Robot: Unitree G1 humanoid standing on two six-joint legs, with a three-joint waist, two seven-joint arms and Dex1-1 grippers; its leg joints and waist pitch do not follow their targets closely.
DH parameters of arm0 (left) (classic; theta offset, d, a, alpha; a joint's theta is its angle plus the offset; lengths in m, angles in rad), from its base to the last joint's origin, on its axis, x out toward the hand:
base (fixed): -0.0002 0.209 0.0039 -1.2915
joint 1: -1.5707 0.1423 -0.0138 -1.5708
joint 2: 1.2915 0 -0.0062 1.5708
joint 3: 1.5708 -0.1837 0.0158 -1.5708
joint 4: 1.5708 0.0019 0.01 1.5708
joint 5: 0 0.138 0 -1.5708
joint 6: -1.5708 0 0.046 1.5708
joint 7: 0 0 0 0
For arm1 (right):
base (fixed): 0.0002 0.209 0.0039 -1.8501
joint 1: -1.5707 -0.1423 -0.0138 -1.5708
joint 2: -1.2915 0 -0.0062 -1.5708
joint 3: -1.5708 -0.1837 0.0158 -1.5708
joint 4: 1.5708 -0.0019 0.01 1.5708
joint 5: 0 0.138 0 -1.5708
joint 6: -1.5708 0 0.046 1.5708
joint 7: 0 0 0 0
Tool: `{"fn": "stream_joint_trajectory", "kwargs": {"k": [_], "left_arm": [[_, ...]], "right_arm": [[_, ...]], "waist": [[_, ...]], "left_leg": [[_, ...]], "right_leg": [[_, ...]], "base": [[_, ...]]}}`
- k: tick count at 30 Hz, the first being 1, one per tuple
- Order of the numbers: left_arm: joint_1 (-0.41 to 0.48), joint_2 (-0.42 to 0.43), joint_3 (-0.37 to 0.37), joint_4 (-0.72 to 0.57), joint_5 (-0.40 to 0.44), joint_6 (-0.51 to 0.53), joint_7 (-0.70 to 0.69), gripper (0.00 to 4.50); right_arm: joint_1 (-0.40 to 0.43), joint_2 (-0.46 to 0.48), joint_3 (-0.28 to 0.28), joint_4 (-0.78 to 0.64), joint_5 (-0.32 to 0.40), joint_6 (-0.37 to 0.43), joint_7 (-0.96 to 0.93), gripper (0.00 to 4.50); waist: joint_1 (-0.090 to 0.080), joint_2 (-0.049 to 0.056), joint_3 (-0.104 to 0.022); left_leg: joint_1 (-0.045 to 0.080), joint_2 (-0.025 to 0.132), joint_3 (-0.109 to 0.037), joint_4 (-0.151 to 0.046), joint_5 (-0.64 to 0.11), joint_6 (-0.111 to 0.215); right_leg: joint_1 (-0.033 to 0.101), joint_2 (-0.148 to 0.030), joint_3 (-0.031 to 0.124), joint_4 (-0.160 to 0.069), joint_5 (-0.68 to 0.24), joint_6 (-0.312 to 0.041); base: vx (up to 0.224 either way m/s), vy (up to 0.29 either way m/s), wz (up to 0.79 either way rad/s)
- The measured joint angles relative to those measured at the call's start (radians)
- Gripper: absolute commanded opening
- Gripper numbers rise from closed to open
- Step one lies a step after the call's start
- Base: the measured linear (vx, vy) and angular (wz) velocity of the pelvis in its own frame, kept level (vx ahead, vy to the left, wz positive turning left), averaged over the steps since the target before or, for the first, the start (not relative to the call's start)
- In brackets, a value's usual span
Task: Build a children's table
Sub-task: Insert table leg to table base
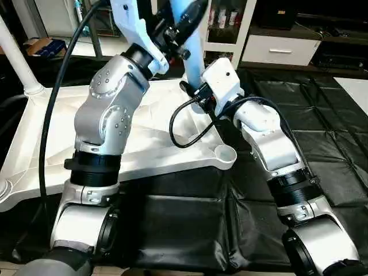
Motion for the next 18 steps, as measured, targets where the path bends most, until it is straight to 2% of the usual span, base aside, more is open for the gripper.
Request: {"fn": "stream_joint_trajectory", "kwargs": {"k": [2, 11, 13, 15, 16, 18], "left_arm": [[0.001, 0.001, 0.000, 0.000, 0.000, 0.000, -0.001, 1.72], [0.001, 0.009, -0.002, 0.001, 0.010, -0.001, -0.020, 1.72], [0.001, 0.009, -0.004, 0.002, 0.013, -0.004, -0.018, 2.28], [0.001, 0.015, -0.007, 0.002, 0.030, 0.000, -0.008, 2.43], [0.001, 0.028, -0.009, 0.003, 0.033, 0.013, -0.009, 2.43], [0.010, 0.044, -0.018, 0.004, 0.036, 0.037, -0.020, 2.75]], "right_arm": [[0.000, 0.000, 0.000, 0.001, 0.001, 0.000, 0.003, 2.00], [0.000, 0.000, -0.003, 0.001, 0.005, 0.004, 0.003, 1.91], [0.000, 0.000, -0.003, 0.001, 0.009, 0.006, 0.002, 1.91], [0.003, 0.010, -0.011, 0.000, 0.028, 0.011, -0.001, 1.91], [0.003, 0.021, -0.025, 0.000, 0.048, 0.017, -0.002, 1.91], [0.004, 0.042, -0.080, -0.001, 0.111, 0.049, -0.006, 1.88]], "waist": [[0.000, 0.000, 0.000], [0.000, 0.000, 0.000], [0.000, 0.000, 0.000], [-0.001, 0.000, 0.000], [-0.001, 0.000, 0.000], [-0.001, 0.000, 0.000]], "left_leg": [[0.000, 0.000, 0.000, 0.000, 0.000, 0.000], [0.000, 0.000, 0.000, 0.000, 0.000, 0.000], [0.000, 0.000, 0.000, 0.000, 0.000, 0.000], [0.000, 0.000, 0.000, 0.000, 0.000, 0.000], [0.000, 0.000, 0.000, 0.000, 0.000, 0.000], [0.001, 0.000, 0.000, 0.000, 0.000, 0.000]], "right_leg": [[0.000, 0.000, 0.000, 0.000, 0.000, 0.000], [0.000, 0.000, 0.000, 0.000, 0.000, 0.000], [0.000, 0.000, 0.000, 0.000, 0.000, 0.000], [0.000, 0.000, 0.000, 0.000, 0.000, 0.000], [0.000, 0.000, 0.000, 0.000, 0.000, 0.000], [0.000, 0.000, 0.000, 0.001, 0.000, 0.000]], "base": [[0.000, 0.000, 0.00], [0.000, 0.000, 0.00], [0.000, 0.000, 0.00], [0.000, 0.000, 0.00], [0.000, 0.000, 0.00], [0.000, 0.000, 0.00]]}}
